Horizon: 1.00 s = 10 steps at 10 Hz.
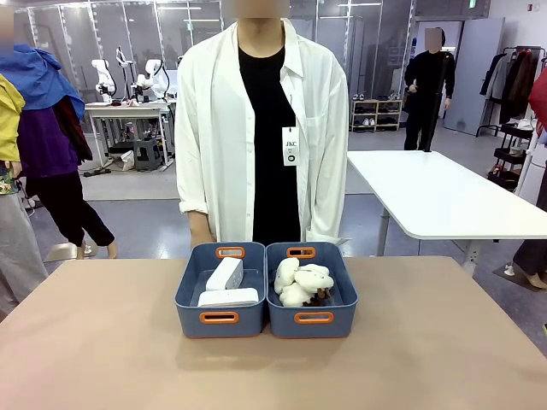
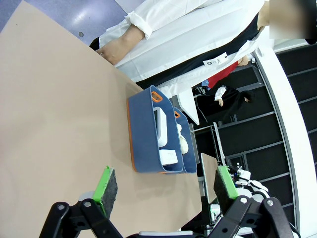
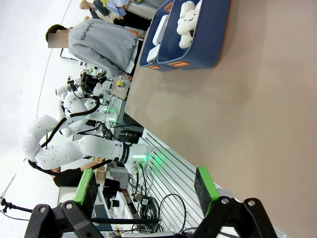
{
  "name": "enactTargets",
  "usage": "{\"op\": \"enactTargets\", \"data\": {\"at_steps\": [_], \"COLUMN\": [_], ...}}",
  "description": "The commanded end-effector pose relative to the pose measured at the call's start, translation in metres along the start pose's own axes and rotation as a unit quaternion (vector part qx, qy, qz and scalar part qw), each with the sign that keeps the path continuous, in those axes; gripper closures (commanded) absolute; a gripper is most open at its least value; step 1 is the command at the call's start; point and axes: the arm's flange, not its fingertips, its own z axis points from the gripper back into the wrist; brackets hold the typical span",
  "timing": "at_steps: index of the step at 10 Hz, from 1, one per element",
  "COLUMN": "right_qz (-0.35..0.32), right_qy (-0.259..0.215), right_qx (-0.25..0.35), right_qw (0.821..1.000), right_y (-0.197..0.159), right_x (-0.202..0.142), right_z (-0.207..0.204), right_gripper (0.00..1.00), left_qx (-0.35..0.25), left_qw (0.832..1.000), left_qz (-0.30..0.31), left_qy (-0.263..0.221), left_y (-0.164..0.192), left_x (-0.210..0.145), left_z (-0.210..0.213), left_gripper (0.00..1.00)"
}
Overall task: Sort the digital clocks into the basket.
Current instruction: Pick up the Digital clock from the table and place it into the empty Plastic storage basket.
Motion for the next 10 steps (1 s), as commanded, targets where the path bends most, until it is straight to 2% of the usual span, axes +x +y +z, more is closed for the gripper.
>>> {"op": "enactTargets", "data": {"at_steps": [1, 10], "right_qz": [-0.002, -0.002], "right_qy": [0.006, 0.006], "right_qx": [-0.004, -0.004], "right_qw": [1.0, 1.0], "right_y": [0.0015, 0.0015], "right_x": [0.0, 0.0], "right_z": [-0.001, -0.001], "right_gripper": [0.0, 0.0], "left_qx": [-0.005, -0.005], "left_qw": [1.0, 1.0], "left_qz": [0.007, 0.007], "left_qy": [0.001, 0.001], "left_y": [-0.0037, -0.0037], "left_x": [0.0008, 0.0008], "left_z": [0.0035, 0.0035], "left_gripper": [0.0, 0.0]}}
